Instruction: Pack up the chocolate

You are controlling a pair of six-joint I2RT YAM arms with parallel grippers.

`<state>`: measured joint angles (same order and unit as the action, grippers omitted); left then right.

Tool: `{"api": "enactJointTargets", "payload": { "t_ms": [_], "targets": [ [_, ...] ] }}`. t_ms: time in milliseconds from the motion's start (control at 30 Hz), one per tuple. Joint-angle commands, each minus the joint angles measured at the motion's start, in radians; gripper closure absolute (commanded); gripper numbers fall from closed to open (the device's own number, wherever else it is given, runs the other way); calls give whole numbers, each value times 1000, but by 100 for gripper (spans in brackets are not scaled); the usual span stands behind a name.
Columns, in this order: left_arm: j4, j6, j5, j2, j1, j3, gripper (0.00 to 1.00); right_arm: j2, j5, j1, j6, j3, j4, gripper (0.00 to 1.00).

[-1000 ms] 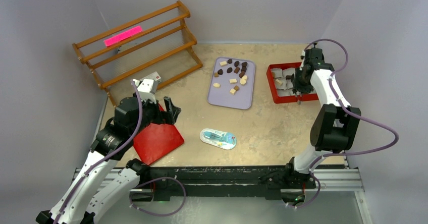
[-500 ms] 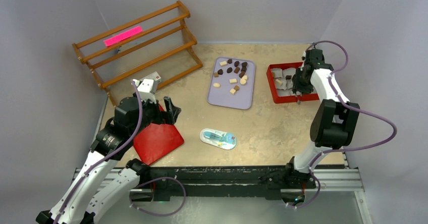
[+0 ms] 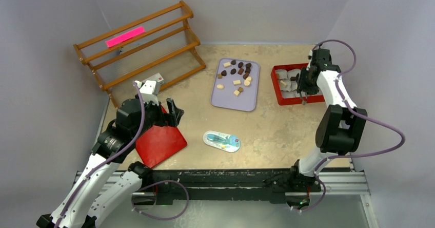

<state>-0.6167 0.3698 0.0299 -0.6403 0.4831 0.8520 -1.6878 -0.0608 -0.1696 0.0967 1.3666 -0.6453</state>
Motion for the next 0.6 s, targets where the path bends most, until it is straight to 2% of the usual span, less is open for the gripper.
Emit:
{"api": "enactJointTargets", "payload": {
  "t_ms": [0,300,567],
  "targets": [
    [26,-20,-2,1,0,-9,0,91,36,-1,4,26,0,61],
    [26,-19,-1,2,0,-10,0,187,82,65,3,-5,25,62],
    [26,-19,2,7,-1,-8,0,225,33,267,-3,-13,57,62]
  ]
}}
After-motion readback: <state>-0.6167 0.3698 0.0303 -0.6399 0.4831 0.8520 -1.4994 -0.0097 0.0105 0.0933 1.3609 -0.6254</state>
